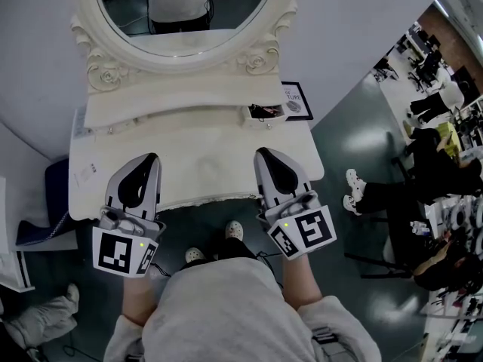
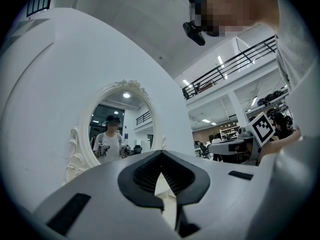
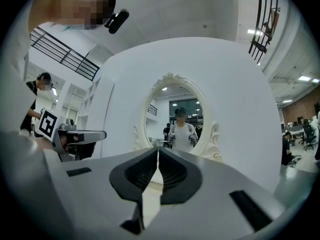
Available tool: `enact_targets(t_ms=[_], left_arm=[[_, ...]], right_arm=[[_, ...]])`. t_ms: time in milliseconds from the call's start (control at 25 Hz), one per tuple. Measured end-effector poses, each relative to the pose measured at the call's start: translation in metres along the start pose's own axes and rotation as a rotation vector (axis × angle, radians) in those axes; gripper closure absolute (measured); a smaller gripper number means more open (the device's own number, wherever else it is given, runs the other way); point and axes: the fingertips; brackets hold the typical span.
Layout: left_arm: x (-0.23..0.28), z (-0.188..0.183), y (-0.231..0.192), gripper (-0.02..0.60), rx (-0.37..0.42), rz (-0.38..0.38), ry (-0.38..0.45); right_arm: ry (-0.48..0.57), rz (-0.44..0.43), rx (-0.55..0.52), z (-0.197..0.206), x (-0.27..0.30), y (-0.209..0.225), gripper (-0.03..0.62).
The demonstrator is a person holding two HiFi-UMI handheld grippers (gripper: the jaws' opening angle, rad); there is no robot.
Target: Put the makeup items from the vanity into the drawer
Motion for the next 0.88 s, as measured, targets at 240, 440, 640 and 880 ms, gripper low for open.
enact_targets(t_ms=[240,440,640,880], left_arm=[[-0.009,-0.002,-0.001,0.568,-0.004,0.009,0.005],[-0.016,-0.003,-0.001,0.568,-0.008,0.015,0.01],[-0.022,-0.005,-0.002,0.569,-0.008,0.023,0.014],[-0.028,-0.005,-0.002,0.568,-0.005,0.029,0.019]], right_arm=[[0.006,0.0,-0.003,-0.003,-0.004,-0.012,0.568],[0.018,0.009,-0.003,-0.005,-0.009,-0.018,0.569],[0.026,0.013,-0.007,-0.008,-0.011,-0.026,0.569],[0.033,0.021,-0.011,-0.008,-0.015,-0.03,0.568]])
Point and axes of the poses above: the fingertips, and each gripper's own axes: x forward along the fingers, y to its right, z out of its underside
